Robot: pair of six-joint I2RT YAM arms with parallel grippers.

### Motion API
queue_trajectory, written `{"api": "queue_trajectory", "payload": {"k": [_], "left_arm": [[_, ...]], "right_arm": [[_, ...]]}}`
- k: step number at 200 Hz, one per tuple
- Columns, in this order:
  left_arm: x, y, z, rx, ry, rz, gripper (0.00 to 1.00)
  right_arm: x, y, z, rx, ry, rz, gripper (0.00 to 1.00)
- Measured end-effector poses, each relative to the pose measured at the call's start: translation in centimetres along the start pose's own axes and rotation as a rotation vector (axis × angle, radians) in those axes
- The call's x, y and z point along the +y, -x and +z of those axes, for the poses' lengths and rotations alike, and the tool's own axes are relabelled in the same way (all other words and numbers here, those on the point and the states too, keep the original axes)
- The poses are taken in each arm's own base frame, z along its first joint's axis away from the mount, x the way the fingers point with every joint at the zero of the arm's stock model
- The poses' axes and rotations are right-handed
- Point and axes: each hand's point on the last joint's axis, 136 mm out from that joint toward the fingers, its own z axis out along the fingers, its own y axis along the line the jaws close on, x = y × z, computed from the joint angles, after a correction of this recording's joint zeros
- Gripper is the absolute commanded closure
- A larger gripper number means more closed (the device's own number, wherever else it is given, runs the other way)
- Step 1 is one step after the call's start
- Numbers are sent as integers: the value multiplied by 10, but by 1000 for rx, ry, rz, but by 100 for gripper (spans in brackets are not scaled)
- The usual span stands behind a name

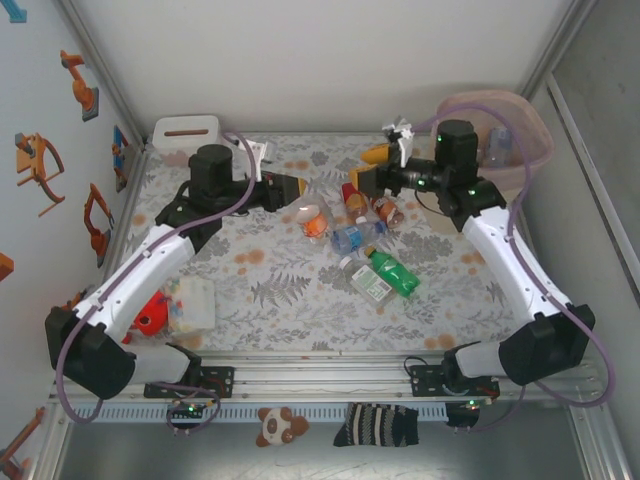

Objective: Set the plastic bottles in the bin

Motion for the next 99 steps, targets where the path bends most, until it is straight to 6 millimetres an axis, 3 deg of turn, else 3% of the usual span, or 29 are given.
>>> {"api": "queue_trajectory", "payload": {"k": [47,99], "left_arm": [[-48,25,-11,-76,-215,152,92],[-78,31,-23,-97,-353,226,92]], "right_arm": [[53,-12,19,32,206,-144,25],[77,-36,28,112,332,-186,28]]}}
